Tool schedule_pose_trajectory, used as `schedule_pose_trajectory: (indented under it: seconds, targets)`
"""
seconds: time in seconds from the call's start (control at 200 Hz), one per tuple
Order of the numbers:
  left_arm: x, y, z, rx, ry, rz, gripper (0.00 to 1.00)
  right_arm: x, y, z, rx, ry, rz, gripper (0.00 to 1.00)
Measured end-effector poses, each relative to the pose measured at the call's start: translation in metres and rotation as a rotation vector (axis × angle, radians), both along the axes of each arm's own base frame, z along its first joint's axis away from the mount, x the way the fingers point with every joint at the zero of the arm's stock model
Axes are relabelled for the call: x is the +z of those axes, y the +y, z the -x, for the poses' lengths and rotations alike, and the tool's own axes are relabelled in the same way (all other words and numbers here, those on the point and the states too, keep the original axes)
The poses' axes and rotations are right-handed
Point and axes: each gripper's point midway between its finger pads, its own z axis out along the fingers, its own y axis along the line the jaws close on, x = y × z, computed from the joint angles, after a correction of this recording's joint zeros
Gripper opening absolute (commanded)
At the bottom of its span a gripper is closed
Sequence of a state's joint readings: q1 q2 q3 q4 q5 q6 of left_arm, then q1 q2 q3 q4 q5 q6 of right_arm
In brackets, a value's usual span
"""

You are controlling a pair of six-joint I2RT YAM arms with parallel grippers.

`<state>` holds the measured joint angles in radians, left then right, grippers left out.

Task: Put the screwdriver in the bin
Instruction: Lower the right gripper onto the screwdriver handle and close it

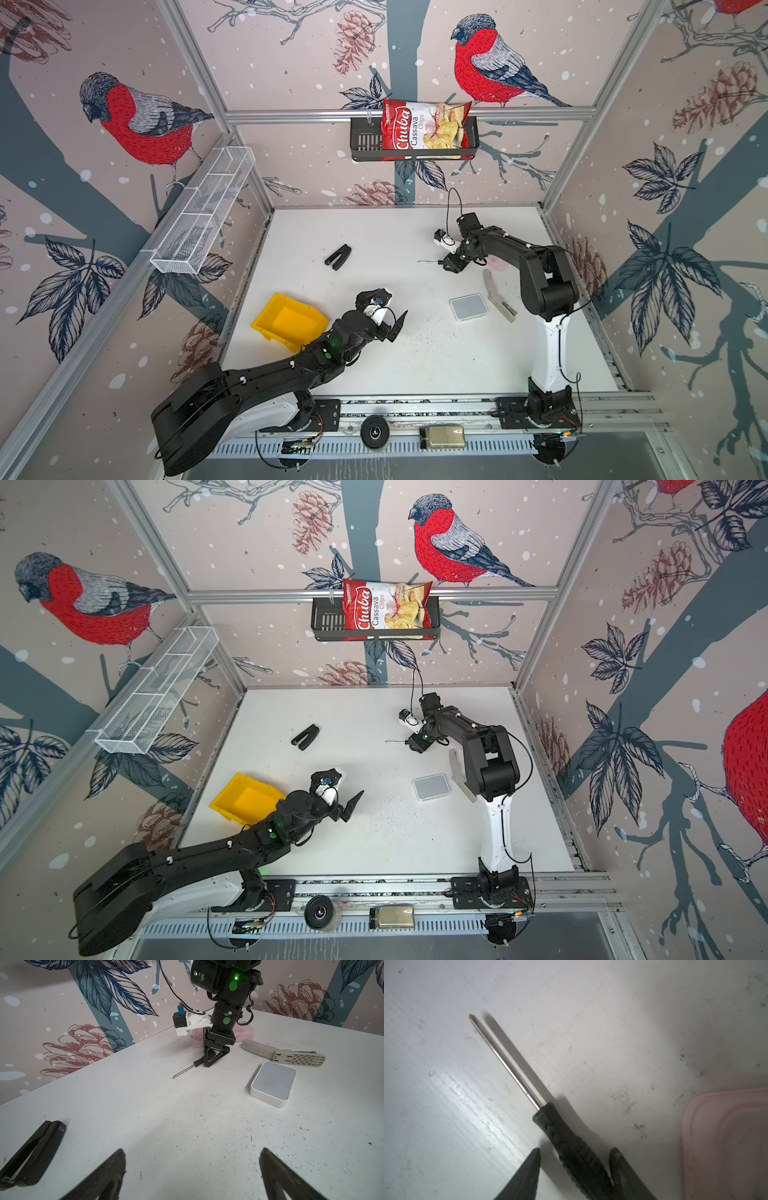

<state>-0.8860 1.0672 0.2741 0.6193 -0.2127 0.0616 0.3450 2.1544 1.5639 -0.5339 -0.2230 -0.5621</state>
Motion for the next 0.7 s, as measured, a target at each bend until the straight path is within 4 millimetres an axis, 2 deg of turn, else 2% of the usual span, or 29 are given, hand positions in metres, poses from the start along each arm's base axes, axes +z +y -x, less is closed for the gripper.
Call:
schedule_pose_trajectory:
  seconds: [0.44,0.701]
  targets:
    - [-0.003,0.000,0.000,-0.002,-0.001,-0.013,0.98,0.000,0.004,0.007,0.019,0.020,-0.002,0.21]
    - [-0.001,0.001,-0.001,0.001,-0.008,-0.017,0.98,0.001,0.005,0.011,0.006,0.031,-0.005,0.14]
